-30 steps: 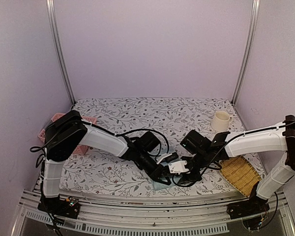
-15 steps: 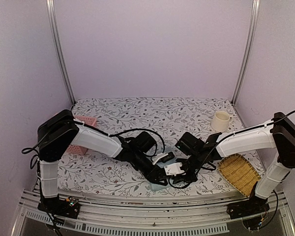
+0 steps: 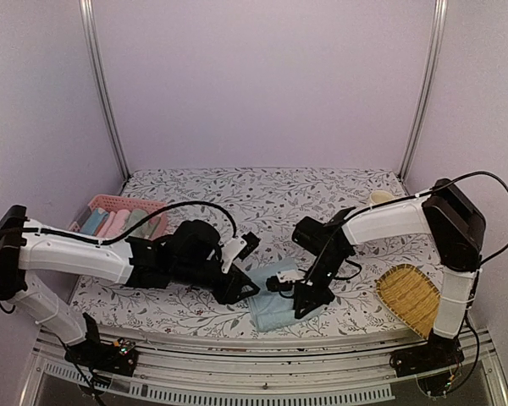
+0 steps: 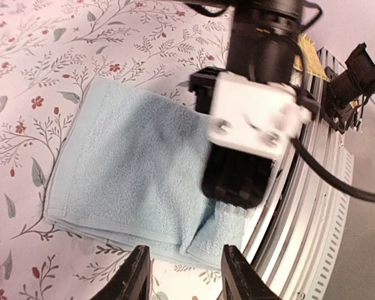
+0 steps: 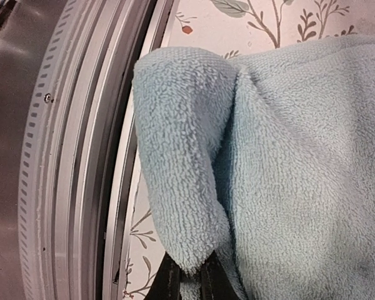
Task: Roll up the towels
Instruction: Roll the towel at the center of the board.
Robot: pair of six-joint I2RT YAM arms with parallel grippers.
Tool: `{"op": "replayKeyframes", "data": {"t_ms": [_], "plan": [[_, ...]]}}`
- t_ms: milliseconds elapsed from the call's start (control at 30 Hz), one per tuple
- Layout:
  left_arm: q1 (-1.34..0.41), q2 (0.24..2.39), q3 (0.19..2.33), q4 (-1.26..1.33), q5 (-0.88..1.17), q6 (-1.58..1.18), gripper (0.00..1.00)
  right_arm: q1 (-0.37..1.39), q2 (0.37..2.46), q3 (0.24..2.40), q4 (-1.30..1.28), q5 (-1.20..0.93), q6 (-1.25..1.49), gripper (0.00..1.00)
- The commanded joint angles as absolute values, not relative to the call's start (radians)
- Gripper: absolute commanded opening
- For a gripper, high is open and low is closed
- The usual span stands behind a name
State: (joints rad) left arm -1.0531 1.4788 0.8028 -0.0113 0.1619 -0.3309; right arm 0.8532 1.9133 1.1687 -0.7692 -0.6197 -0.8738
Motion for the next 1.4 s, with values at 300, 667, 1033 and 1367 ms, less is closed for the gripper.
{"op": "replayKeyframes", "data": {"t_ms": [300, 667, 1033, 1367], "plan": [[-1.371, 1.556, 0.828, 0.048, -0.232, 0.021, 0.47, 0.758, 2.322, 1.482, -1.264, -0.789, -0.948, 0.04], [-1.4, 1.904, 1.104, -0.11, -0.382, 0.166, 0.44, 0.758, 2.318, 1.496, -1.275, -0.774, -0.922, 0.06], [-1.398, 1.942, 1.107, -0.125, -0.319, 0.161, 0.33, 0.758, 2.312, 1.504, -1.263, -0.784, -0.911, 0.07], [-1.393, 1.949, 1.119, -0.157, -0.278, 0.138, 0.11, 0.726, 2.156, 1.585, -1.355, -0.858, -0.989, 0.3]]}}
